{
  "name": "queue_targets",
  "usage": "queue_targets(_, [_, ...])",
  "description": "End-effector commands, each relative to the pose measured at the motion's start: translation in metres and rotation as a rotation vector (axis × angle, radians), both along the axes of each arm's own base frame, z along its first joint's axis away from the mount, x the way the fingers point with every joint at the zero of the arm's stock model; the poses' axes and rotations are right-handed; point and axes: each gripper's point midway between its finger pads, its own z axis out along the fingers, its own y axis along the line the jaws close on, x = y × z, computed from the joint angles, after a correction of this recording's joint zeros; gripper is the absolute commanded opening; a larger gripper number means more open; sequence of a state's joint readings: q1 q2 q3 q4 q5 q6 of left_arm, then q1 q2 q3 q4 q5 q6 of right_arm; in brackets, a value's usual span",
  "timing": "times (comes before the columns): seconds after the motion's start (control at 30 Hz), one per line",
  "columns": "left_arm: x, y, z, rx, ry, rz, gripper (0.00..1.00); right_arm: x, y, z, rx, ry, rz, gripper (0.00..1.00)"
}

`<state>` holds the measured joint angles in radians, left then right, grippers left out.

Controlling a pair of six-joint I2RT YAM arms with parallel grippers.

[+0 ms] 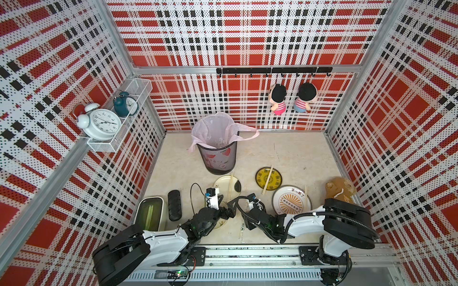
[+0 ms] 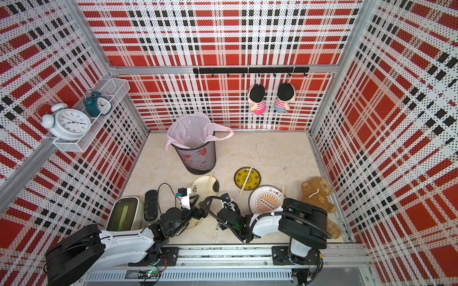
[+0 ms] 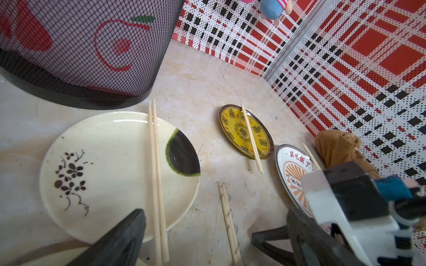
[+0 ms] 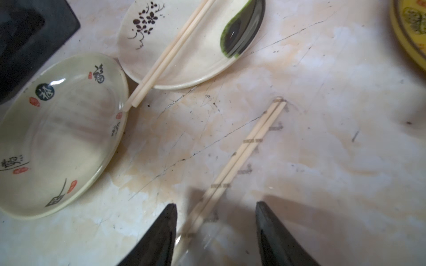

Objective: Remove the packaging of disposable chopsticks
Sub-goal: Move the disposable chopsticks to the center of the board.

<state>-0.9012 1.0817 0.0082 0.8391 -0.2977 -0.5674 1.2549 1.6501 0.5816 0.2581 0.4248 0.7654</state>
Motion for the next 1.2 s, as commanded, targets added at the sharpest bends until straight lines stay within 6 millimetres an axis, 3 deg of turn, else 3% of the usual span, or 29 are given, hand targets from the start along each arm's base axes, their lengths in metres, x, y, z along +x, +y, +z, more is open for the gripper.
queue_targets(0.0, [0.002, -0.003, 0.014, -0.019, -0.043, 0.000, 0.98, -0.003, -0.011, -0.018, -0.094, 0.021, -0.064, 0.54])
queue_targets(0.2, [0.002, -0.005, 0.015, -0.018, -0.045, -0.006, 0.98, -0.002, -0.034, -0.027, -0.177, 0.023, -0.113, 0.37])
queue_targets(0.4, [0.002, -0.007, 0.014, -0.014, -0.042, -0.014, 0.99, 0.018, -0.057, -0.013, -0.175, -0.004, -0.118, 0.25])
queue_targets(0.47, [0.002, -0.006, 0.013, -0.008, -0.041, -0.011, 0.98, 0.023, -0.054, -0.006, -0.156, -0.028, -0.082, 0.23])
queue_targets(0.63, [0.003, -0.007, 0.013, 0.001, -0.044, -0.007, 0.98, 0.020, -0.024, 0.006, -0.103, -0.058, 0.072, 0.22])
queue_targets(0.77, [0.004, -0.007, 0.011, 0.008, -0.038, -0.007, 0.98, 0.015, -0.012, 0.012, -0.066, -0.065, 0.145, 0.26])
queue_targets(1.03, [0.003, -0.008, 0.009, 0.009, -0.032, -0.011, 0.98, 0.008, -0.027, 0.023, -0.049, -0.043, 0.088, 0.33])
queue_targets(1.17, [0.001, -0.011, 0.011, 0.001, -0.036, -0.024, 0.98, -0.004, -0.043, 0.015, -0.115, 0.022, 0.021, 0.38])
